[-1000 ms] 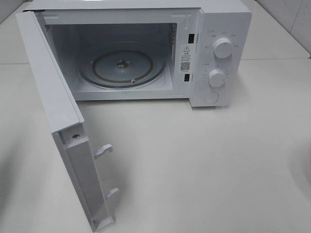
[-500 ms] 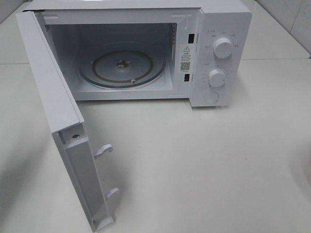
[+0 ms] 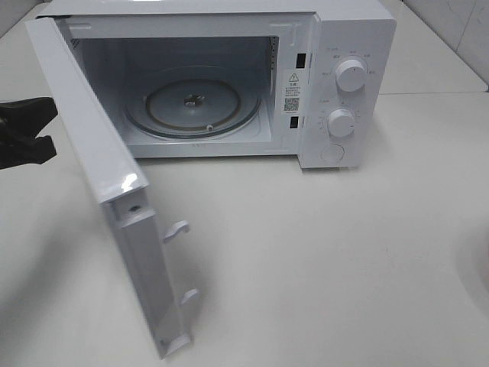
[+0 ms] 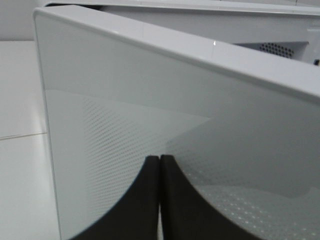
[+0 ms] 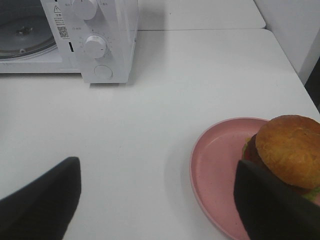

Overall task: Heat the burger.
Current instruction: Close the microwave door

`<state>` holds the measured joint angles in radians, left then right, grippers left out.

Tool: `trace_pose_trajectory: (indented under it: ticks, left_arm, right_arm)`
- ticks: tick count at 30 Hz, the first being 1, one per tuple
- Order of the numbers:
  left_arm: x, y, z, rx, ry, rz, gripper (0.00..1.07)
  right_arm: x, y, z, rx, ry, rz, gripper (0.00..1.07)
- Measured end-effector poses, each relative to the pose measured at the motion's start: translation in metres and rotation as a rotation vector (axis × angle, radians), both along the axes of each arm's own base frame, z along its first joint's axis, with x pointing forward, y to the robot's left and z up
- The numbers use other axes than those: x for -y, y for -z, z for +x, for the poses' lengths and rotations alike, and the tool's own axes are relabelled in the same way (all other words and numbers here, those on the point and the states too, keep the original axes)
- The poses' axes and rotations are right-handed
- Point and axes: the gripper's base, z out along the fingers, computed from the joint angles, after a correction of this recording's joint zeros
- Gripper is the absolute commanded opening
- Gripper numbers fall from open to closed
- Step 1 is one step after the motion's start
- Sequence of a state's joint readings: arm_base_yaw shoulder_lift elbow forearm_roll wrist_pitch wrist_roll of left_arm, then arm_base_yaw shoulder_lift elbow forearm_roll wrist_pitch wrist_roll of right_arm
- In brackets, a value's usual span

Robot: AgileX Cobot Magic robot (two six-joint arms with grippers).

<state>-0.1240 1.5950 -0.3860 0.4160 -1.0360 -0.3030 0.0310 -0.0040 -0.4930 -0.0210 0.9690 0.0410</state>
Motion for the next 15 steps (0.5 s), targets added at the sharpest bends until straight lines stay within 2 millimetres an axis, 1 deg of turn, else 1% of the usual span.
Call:
trace_pose_trajectory:
  ticks: [2, 5, 7, 13, 14, 15]
  left_arm:
    - [0.009, 0.001, 0.009, 0.003, 0.028, -0.001, 0.00]
    - [0.014, 0.001, 0.012, 0.008, 0.048, 0.000, 0.00]
    - [0.026, 0.003, 0.021, 0.017, 0.101, 0.008, 0.00]
    - [0.035, 0.005, 0.031, 0.020, 0.121, 0.007, 0.00]
    - [0.038, 0.006, 0.033, 0.022, 0.129, 0.007, 0.00]
    - [0.045, 0.006, 0.037, 0.027, 0.150, 0.006, 0.00]
  right_arm:
    - [0.000, 0.000, 0.000, 0.000, 0.000, 0.000, 0.74]
    - [0.000, 0.000, 0.000, 0.000, 0.000, 0.000, 0.74]
    - [0.000, 0.000, 0.000, 0.000, 0.000, 0.000, 0.74]
    - [0.000, 0.000, 0.000, 0.000, 0.000, 0.000, 0.74]
    - [0.000, 0.000, 0.000, 0.000, 0.000, 0.000, 0.74]
    - [0.000, 0.000, 0.000, 0.000, 0.000, 0.000, 0.74]
